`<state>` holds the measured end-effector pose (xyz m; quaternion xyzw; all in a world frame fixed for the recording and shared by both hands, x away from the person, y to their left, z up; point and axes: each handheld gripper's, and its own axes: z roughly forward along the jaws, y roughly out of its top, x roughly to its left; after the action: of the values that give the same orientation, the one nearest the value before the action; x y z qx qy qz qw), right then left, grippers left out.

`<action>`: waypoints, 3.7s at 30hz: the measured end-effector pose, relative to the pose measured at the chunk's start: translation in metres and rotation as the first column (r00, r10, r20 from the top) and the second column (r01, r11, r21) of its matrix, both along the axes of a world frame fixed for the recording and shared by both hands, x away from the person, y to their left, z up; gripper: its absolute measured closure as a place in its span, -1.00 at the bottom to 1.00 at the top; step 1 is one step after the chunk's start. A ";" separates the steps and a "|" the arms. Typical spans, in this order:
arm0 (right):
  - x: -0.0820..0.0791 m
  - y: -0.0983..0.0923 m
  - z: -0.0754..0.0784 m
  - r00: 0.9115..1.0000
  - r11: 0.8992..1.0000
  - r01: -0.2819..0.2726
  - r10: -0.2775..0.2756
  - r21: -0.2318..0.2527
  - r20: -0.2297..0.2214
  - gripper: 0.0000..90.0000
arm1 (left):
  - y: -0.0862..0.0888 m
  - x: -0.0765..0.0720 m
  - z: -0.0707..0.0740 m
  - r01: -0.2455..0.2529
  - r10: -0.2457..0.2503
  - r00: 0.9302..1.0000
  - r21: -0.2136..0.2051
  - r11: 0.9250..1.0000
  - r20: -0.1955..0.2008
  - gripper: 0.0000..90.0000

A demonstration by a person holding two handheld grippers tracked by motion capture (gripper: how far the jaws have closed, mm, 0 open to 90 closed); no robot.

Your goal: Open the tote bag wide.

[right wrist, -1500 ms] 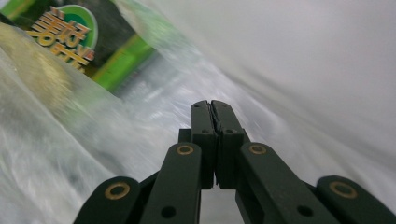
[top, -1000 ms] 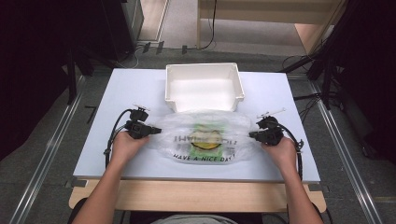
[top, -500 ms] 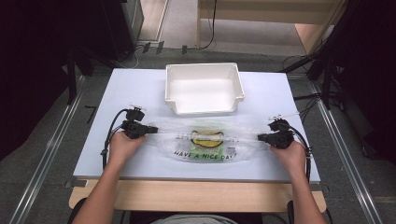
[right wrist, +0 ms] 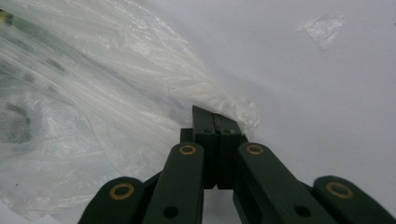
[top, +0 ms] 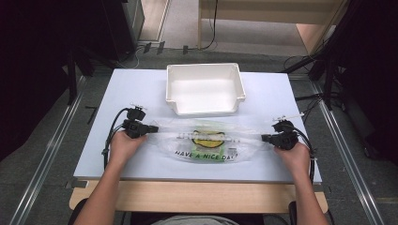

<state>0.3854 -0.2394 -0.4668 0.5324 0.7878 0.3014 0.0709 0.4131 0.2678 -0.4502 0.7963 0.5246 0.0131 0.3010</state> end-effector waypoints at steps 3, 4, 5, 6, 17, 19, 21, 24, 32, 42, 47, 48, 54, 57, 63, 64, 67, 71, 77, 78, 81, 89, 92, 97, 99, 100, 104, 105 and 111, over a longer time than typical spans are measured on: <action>0.001 0.003 0.003 1.000 1.000 -0.011 0.011 -0.026 -0.002 1.00 | -0.001 0.001 0.000 0.013 -0.014 0.999 -0.024 1.000 -0.032 1.00; 0.001 0.003 0.003 1.000 1.000 -0.016 0.015 -0.016 -0.004 1.00 | -0.003 -0.001 0.001 0.021 -0.023 0.999 -0.037 0.999 -0.039 1.00; 0.000 0.004 0.004 1.000 1.000 -0.022 0.022 0.001 -0.001 1.00 | -0.005 -0.002 0.003 0.035 -0.037 0.999 -0.047 0.998 -0.033 1.00; 0.000 0.005 0.006 1.000 0.999 -0.031 0.031 0.012 0.003 1.00 | -0.008 -0.003 0.005 0.042 -0.044 0.999 -0.050 0.998 -0.022 1.00; -0.011 0.017 0.031 0.993 0.994 -0.087 0.081 0.060 0.088 1.00 | -0.028 -0.014 0.029 0.122 -0.120 0.992 -0.069 0.990 0.038 1.00; -0.012 0.022 0.035 0.991 0.994 -0.095 0.088 0.057 0.101 1.00 | -0.035 -0.013 0.033 0.141 -0.138 0.990 -0.069 0.988 0.042 1.00; -0.010 0.027 0.038 0.990 0.992 -0.102 0.094 0.077 0.105 1.00 | -0.040 -0.012 0.033 0.147 -0.145 0.989 -0.071 0.987 0.038 1.00; -0.006 0.036 0.042 0.987 0.991 -0.122 0.115 0.060 0.109 1.00 | -0.049 -0.008 0.032 0.161 -0.159 0.987 -0.074 0.984 0.031 1.00; 0.008 0.066 0.056 0.979 0.984 -0.168 0.159 0.061 0.125 1.00 | -0.072 -0.002 0.033 0.193 -0.192 0.981 -0.083 0.978 0.021 1.00; 0.032 0.095 0.059 0.972 0.977 -0.205 0.196 0.062 0.131 1.00 | -0.090 0.006 0.022 0.213 -0.213 0.977 -0.073 0.974 0.016 1.00; 0.039 0.098 0.043 0.978 0.979 -0.195 0.189 0.058 0.093 1.00 | -0.090 0.008 0.017 0.208 -0.207 0.978 -0.072 0.976 0.015 1.00; 0.040 0.098 0.039 0.978 0.980 -0.194 0.189 0.053 0.089 1.00 | -0.091 0.008 0.017 0.211 -0.210 0.978 -0.070 0.975 0.017 1.00; 0.042 0.100 0.024 0.980 0.981 -0.190 0.188 0.035 0.058 1.00 | -0.098 0.007 0.012 0.223 -0.222 0.975 -0.061 0.973 0.025 1.00; 0.045 0.100 0.020 0.982 0.982 -0.185 0.183 0.026 0.053 1.00 | -0.100 0.006 0.009 0.237 -0.237 0.972 -0.055 0.970 0.014 1.00; 0.055 0.102 0.013 0.986 0.986 -0.165 0.164 0.014 0.041 1.00 | -0.099 0.001 0.004 0.244 -0.244 0.970 -0.065 0.968 -0.003 1.00; 0.057 0.102 0.013 0.985 0.986 -0.167 0.167 0.010 0.041 1.00 | -0.099 0.000 0.003 0.246 -0.247 0.969 -0.063 0.967 -0.004 1.00; 0.061 0.104 0.010 0.986 0.986 -0.165 0.165 -0.008 0.037 1.00 | -0.099 -0.003 0.003 0.258 -0.260 0.966 -0.067 0.964 -0.015 1.00; 0.067 0.105 0.006 0.987 0.987 -0.158 0.159 -0.024 0.028 1.00 | -0.099 -0.009 0.003 0.271 -0.273 0.962 -0.077 0.959 -0.018 1.00; 0.072 0.105 0.003 0.988 0.988 -0.150 0.151 -0.026 0.031 1.00 | -0.097 -0.016 -0.003 0.288 -0.293 0.955 -0.081 0.954 -0.049 1.00; 0.072 0.105 0.003 0.988 0.988 -0.149 0.150 -0.028 0.035 1.00 | -0.098 -0.017 -0.004 0.288 -0.293 0.955 -0.083 0.954 -0.048 1.00; 0.070 0.105 0.003 0.987 0.988 -0.151 0.152 -0.035 0.046 1.00 | -0.098 -0.021 -0.005 0.296 -0.302 0.952 -0.095 0.950 -0.053 1.00; 0.069 0.104 0.002 0.988 0.989 -0.145 0.146 -0.022 0.053 1.00 | -0.098 -0.038 -0.008 0.333 -0.344 0.936 -0.128 0.934 -0.075 1.00; 0.069 0.104 0.002 0.988 0.989 -0.146 0.147 -0.024 0.056 1.00 | -0.098 -0.046 -0.009 0.349 -0.361 0.929 -0.132 0.928 -0.082 1.00; 0.069 0.104 0.001 0.987 0.989 -0.147 0.148 -0.024 0.057 1.00 | -0.098 -0.058 -0.010 0.369 -0.382 0.920 -0.141 0.919 -0.087 1.00; 0.069 0.105 0.001 0.987 0.989 -0.145 0.147 -0.024 0.058 1.00 | -0.099 -0.063 -0.010 0.371 -0.386 0.918 -0.146 0.917 -0.089 1.00; 0.069 0.105 0.001 0.988 0.989 -0.144 0.145 -0.025 0.058 1.00 | -0.099 -0.065 -0.011 0.377 -0.392 0.916 -0.146 0.914 -0.088 1.00; 0.069 0.104 0.001 0.988 0.990 -0.142 0.143 -0.022 0.058 1.00 | -0.097 -0.075 -0.012 0.389 -0.404 0.910 -0.150 0.909 -0.088 1.00; 0.069 0.104 0.001 0.988 0.990 -0.142 0.143 -0.021 0.058 1.00 | -0.097 -0.077 -0.012 0.387 -0.403 0.911 -0.151 0.909 -0.089 1.00; 0.069 0.104 0.001 0.988 0.990 -0.138 0.140 -0.025 0.061 1.00 | -0.093 -0.089 -0.013 0.399 -0.417 0.904 -0.166 0.902 -0.095 1.00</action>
<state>0.4546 -0.1356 -0.4656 0.4658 0.8236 0.3138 0.0797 0.3237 0.1749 -0.4631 0.8642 0.3636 -0.1389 0.3187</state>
